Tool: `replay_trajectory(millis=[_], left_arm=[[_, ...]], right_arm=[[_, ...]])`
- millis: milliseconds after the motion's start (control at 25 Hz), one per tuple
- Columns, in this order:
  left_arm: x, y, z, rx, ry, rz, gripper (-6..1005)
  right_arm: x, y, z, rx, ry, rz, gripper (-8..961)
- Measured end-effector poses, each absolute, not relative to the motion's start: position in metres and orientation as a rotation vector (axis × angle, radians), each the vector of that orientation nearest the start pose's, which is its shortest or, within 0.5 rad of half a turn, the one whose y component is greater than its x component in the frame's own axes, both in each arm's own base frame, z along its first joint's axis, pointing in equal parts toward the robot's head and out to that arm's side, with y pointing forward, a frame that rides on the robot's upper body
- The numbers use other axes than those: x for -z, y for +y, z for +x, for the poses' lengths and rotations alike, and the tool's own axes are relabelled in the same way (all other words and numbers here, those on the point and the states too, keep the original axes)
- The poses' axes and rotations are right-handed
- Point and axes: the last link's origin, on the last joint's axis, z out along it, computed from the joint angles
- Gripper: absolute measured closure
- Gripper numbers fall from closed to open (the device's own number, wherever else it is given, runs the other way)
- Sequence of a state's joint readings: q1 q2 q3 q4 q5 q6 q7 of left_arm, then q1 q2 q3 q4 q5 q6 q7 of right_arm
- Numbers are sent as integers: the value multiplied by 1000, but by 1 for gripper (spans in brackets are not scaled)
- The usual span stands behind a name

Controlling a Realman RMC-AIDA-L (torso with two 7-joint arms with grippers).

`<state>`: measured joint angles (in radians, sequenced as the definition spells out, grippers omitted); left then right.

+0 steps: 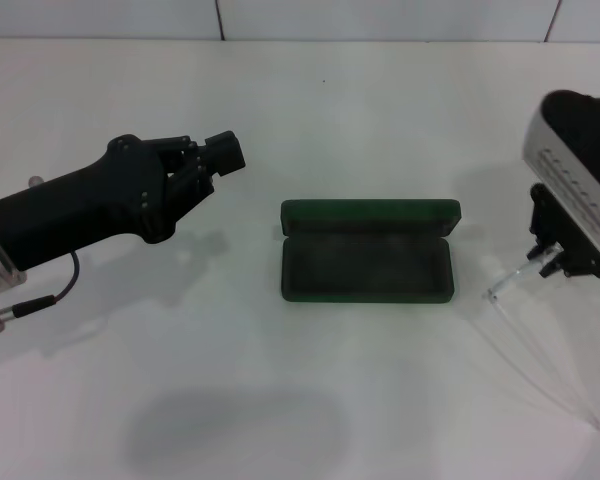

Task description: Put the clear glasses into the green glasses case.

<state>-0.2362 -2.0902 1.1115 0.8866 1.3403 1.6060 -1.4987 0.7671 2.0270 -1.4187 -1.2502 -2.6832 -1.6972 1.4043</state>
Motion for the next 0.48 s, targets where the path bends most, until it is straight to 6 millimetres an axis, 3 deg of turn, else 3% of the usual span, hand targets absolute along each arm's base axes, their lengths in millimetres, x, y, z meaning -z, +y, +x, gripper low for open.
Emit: replay_trajectory(millis=[280,480], left_arm=[[-24,283,-227,1252,-614,-2570,952],[-32,283,-219,1265,-560,-2594,953]], right_arm=[[-44,337,151,876,-784,-2826,836],[-82,318,139,605,-704,-2713,839]])
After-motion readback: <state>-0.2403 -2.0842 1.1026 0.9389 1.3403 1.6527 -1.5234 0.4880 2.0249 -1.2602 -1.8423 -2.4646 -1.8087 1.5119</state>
